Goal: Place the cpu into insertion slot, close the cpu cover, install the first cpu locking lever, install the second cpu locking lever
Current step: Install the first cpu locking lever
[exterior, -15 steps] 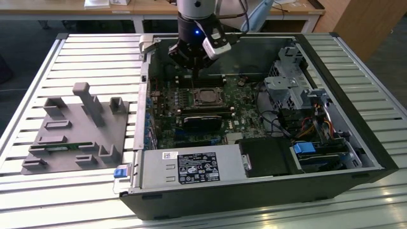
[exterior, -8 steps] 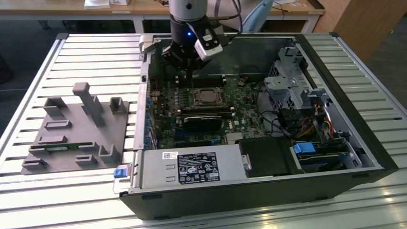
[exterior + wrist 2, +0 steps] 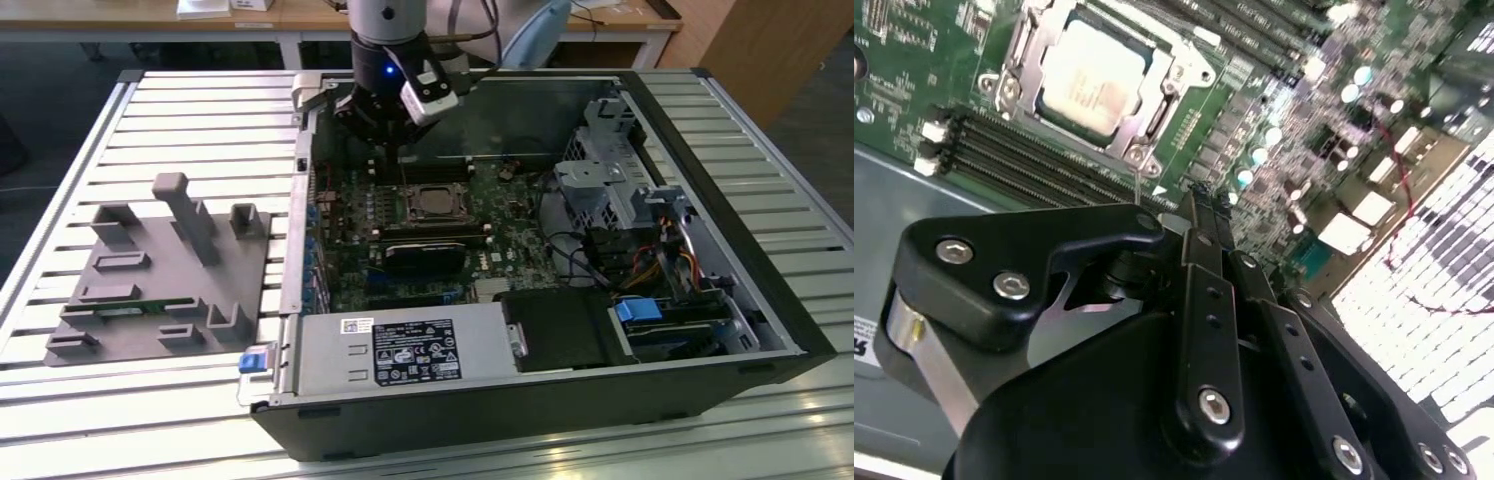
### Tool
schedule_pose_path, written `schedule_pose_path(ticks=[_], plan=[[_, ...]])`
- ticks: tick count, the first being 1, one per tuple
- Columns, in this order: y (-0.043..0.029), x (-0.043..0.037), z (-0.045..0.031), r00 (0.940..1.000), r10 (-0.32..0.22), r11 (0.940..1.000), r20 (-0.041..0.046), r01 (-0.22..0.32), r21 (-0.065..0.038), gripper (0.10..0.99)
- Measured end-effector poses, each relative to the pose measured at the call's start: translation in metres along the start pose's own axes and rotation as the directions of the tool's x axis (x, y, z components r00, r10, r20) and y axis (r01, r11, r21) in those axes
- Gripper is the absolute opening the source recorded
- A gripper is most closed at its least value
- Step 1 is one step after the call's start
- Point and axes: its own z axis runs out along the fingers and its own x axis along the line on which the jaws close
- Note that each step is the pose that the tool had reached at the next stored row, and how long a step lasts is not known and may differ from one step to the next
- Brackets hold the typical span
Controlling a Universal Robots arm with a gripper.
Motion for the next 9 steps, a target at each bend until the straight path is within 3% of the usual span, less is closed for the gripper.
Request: schedule_pose_path(ticks=[9], plan=[[0.0163,0.0004,0.0024,1.0,0.0,1.0,-0.0001,0.0,0.0,0.118]])
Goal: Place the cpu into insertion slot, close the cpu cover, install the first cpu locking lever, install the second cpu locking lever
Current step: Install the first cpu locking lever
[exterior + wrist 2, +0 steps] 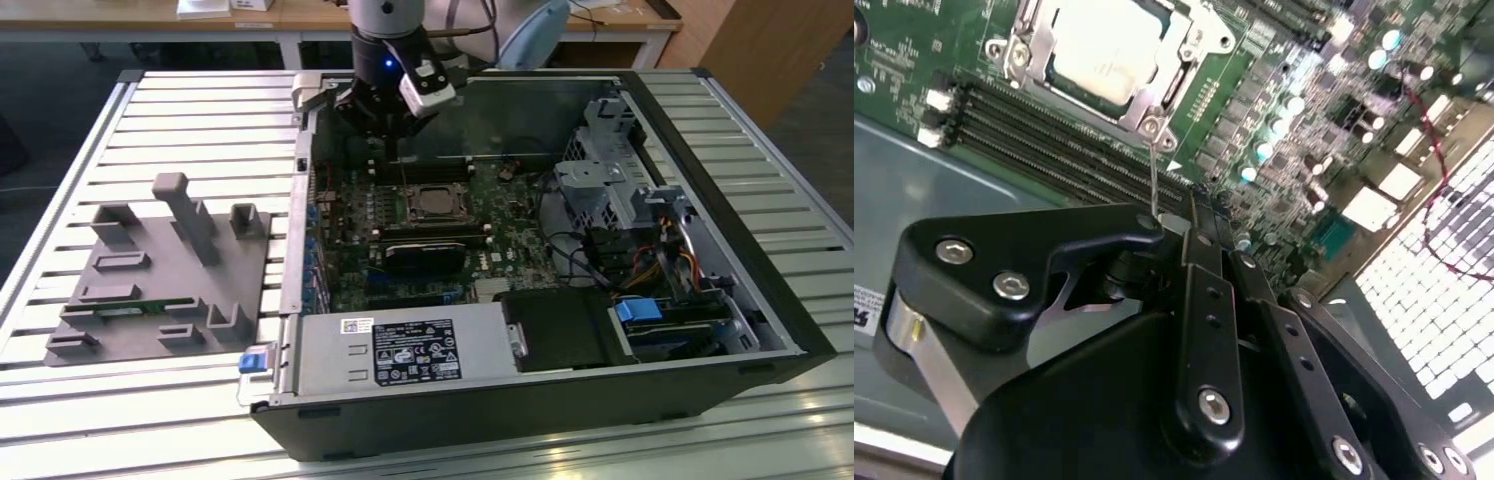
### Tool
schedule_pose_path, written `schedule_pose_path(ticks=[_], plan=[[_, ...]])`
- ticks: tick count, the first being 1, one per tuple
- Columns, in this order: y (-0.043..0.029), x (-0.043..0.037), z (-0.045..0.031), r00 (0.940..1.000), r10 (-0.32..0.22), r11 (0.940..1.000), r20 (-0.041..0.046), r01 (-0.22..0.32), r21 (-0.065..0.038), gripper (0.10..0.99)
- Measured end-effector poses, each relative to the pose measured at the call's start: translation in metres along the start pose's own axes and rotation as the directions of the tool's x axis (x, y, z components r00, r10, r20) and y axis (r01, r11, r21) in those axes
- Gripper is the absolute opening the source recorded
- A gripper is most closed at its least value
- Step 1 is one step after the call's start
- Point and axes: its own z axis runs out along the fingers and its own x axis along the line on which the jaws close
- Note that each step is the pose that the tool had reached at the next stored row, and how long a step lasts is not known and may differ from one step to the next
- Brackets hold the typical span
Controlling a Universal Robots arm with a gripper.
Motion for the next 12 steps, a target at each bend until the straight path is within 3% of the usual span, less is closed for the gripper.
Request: schedule_pose_path(ticks=[6,12], plan=[[0.0008,-0.0107,0.0009,1.0,0.0,1.0,0.0001,0.0,0.0,0.118],[0.0015,-0.0313,0.0025,1.0,0.0,1.0,-0.0027,0.0,0.0,0.118]])
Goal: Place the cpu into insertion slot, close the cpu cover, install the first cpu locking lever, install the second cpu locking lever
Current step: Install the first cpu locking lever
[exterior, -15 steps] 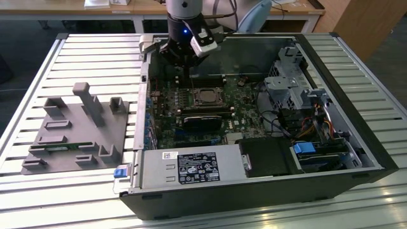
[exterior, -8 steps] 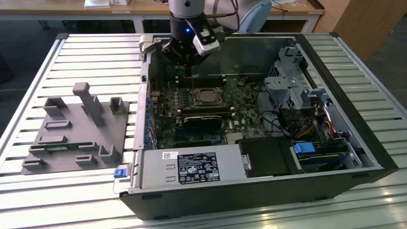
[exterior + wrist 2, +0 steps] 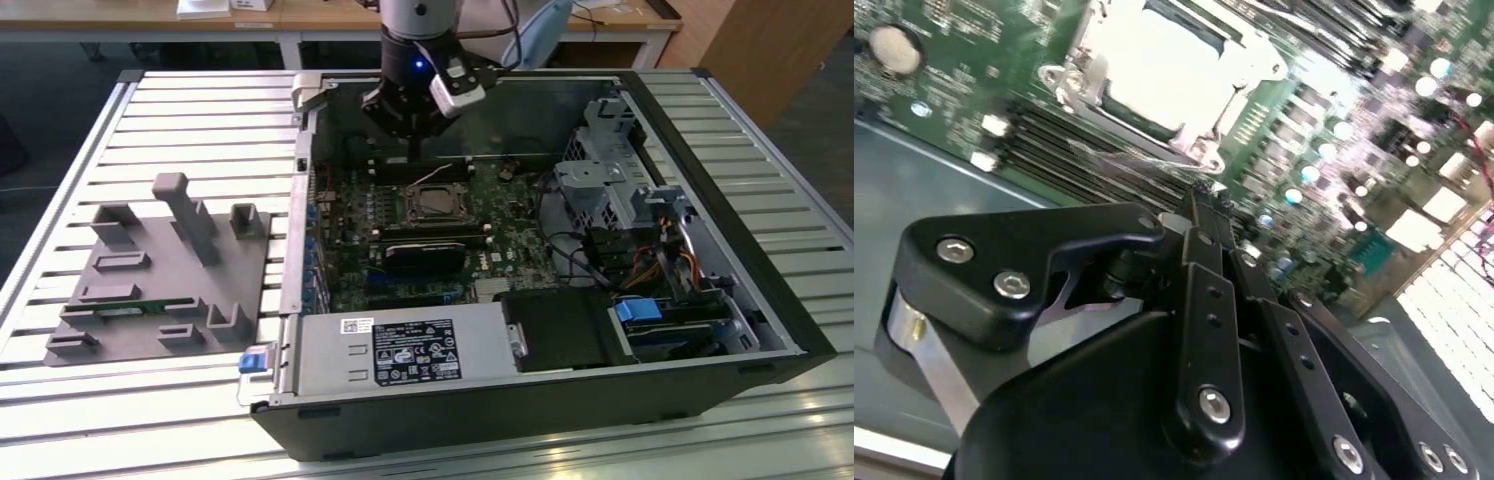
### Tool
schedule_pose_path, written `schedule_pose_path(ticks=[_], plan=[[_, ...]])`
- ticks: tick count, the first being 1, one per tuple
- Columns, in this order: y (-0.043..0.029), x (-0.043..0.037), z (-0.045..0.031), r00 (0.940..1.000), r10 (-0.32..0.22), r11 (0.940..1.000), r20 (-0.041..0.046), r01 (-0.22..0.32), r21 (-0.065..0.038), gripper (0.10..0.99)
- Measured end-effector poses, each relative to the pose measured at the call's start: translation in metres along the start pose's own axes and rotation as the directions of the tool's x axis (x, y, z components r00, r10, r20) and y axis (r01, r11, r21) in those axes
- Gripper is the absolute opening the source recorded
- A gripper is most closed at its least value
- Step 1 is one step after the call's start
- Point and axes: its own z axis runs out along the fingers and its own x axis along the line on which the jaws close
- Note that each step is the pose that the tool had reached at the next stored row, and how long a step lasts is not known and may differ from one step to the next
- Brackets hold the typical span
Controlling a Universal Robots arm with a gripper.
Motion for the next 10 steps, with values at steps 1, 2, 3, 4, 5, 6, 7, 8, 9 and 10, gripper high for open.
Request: schedule_pose_path(ticks=[1,2,3,4,5,6,7,8,9,10], plan=[[0.0001,-0.0027,0.0005,1.0,0.0,1.0,-0.0005,0.0,0.0,0.118],[0.0001,-0.0034,0.0008,1.0,0.0,1.0,-0.0008,0.0,0.0,0.118],[0.0001,-0.0033,0.0008,1.0,0.0,1.0,-0.0009,0.0,0.0,0.118],[0.0,-0.0033,0.0009,1.0,0.0,1.0,-0.0011,0.0,-0.003,0.118],[0.0001,-0.0034,0.0014,1.0,0.0,0.9999,-0.0013,0.0,-0.012,0.118],[0.0001,-0.0034,0.0025,1.0,0.0,0.9998,-0.0013,0.0,-0.019,0.118],[0.0001,-0.0036,0.0036,1.0,0.0,0.9998,-0.0013,0.0,-0.021,0.118],[0.0001,-0.0035,0.0046,1.0,0.0,0.9998,-0.0015,0.0,-0.021,0.118],[0.0001,-0.0035,0.0057,1.0,0.0,0.9998,-0.0014,0.0,-0.022,0.118],[0.0,-0.0035,0.0062,1.0,0.0,0.9997,-0.0009,0.0,-0.025,0.118]])
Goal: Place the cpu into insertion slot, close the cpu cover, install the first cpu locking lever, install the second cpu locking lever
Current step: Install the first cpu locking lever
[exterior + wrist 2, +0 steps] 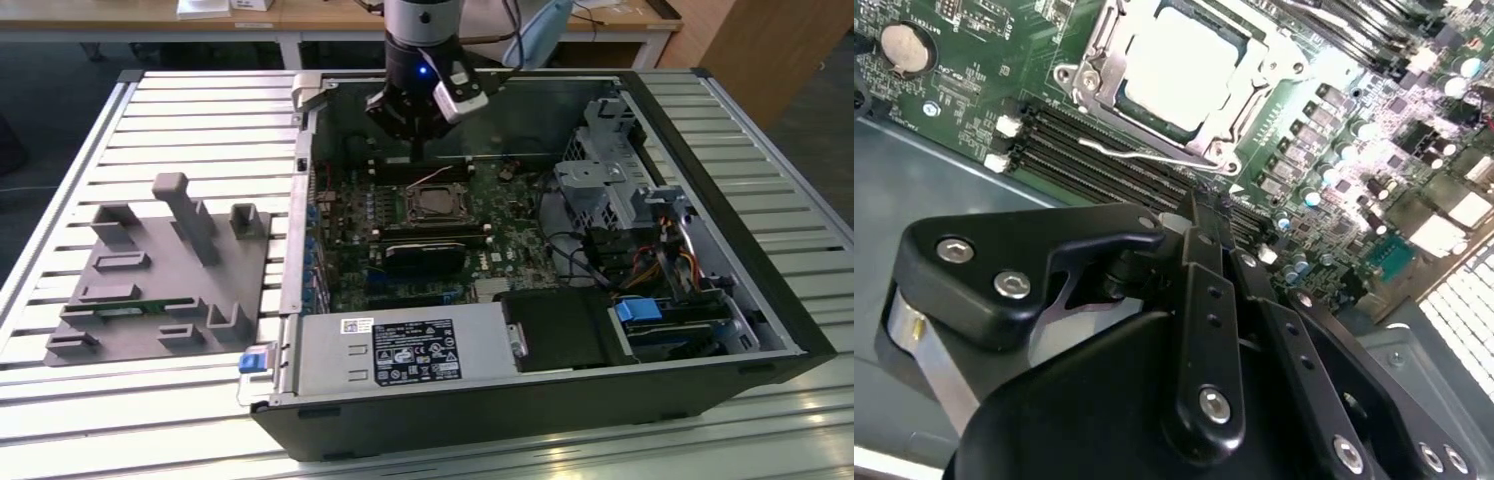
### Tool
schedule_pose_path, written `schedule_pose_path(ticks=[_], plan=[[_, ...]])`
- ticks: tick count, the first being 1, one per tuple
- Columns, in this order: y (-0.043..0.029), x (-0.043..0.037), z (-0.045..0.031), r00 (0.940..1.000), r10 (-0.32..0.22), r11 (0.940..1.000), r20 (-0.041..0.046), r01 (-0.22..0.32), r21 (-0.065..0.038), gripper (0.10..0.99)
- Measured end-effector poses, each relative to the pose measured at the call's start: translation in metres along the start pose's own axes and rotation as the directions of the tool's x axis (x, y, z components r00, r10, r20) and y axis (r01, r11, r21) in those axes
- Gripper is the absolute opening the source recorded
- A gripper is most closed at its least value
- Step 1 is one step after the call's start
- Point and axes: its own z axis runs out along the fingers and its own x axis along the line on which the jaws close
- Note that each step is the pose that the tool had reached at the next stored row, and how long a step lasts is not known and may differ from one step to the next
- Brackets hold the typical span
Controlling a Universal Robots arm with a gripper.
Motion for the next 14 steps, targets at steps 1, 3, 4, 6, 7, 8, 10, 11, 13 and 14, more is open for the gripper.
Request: schedule_pose_path(ticks=[1,3,4,6,7,8,10,11,13,14], plan=[[0.0,0.0,0.0002,1.0,0.0,1.0,0.0015,0.0,-0.008,0.118],[0.0,0.0,0.0006,1.0,0.0,0.9996,0.0044,0.0,-0.027,0.118],[0.0001,-0.0003,0.0013,1.0,0.0,0.9995,0.0049,0.0,-0.031,0.118],[0.0001,-0.002,0.0029,1.0,0.0,0.9995,0.005,0.0,-0.031,0.118],[0.0,-0.0028,0.0037,1.0,0.0,0.9995,0.0048,0.0,-0.031,0.118],[0.0001,-0.0041,0.0048,1.0,0.0,0.9995,0.0048,0.0,-0.031,0.118],[0.0001,-0.0083,0.0071,1.0,-0.001,0.9995,0.0047,0.001,-0.031,0.118],[0.0001,-0.0097,0.0086,1.0,-0.001,0.9995,0.0047,0.001,-0.031,0.118],[0.0001,-0.0107,0.0124,1.0,-0.001,0.9995,0.0049,0.001,-0.031,0.118],[0.0,-0.0111,0.0143,1.0,-0.001,0.9995,0.0048,0.001,-0.031,0.118]])
